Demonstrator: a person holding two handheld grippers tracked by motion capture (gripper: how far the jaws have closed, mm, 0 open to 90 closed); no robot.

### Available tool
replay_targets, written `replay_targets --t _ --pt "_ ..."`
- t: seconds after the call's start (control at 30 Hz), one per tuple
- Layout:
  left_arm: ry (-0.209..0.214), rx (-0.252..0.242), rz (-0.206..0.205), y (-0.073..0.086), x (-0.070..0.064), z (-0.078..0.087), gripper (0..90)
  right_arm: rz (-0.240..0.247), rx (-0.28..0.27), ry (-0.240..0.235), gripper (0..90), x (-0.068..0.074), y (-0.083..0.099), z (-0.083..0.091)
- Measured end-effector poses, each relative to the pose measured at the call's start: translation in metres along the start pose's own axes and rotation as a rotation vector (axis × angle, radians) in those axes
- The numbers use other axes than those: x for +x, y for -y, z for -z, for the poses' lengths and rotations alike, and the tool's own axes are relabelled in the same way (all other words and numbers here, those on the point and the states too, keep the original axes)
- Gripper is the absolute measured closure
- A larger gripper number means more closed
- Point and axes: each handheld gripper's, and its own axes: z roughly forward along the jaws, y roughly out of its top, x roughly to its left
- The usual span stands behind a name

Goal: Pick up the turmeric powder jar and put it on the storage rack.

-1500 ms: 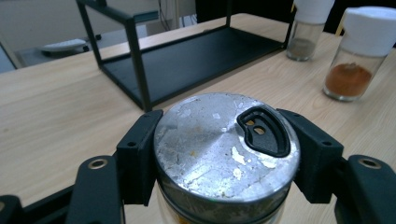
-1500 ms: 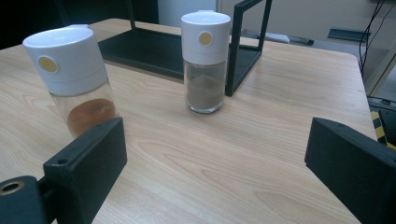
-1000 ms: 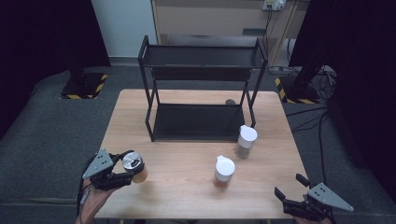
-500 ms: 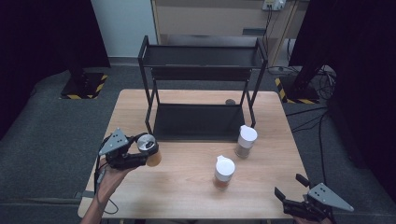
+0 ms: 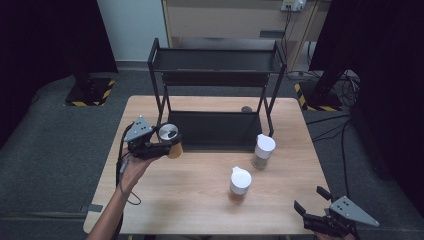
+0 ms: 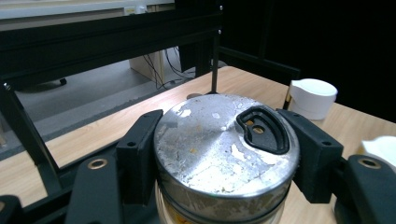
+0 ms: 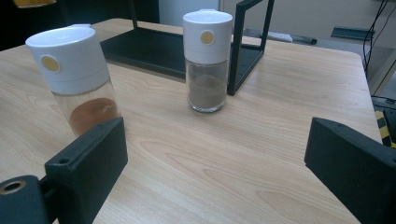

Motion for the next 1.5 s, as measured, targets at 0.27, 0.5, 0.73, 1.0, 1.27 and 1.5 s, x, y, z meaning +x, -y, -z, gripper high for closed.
replay_targets --t 0.27,0.5,0.73,1.0,1.27,1.5 --pt "-0.019 0.007 0.009 -0.008 0.006 -0.028 34.2 0.001 0.000 -0.002 6.1 0.000 0.000 0.000" --pt "-0.047 0.026 0.023 -0.008 0.013 -0.053 34.2 -0.003 -0.001 -0.006 6.1 -0.001 0.000 0.000" --pt "-0.085 0.030 0.023 0.000 0.018 -0.069 34.3 -0.008 -0.002 -0.011 6.2 -0.002 0.000 0.000" --pt "-0.124 0.017 0.048 0.007 0.021 -0.084 34.3 -0.008 -0.004 -0.012 6.2 -0.002 0.001 0.000" --pt "-0.154 0.042 0.035 0.018 0.019 -0.104 34.2 -0.008 -0.004 -0.016 6.3 -0.002 0.001 0.000" --pt "-0.175 0.039 0.040 0.034 0.019 -0.119 34.3 -0.011 -0.005 -0.017 6.3 -0.003 0.001 0.000"
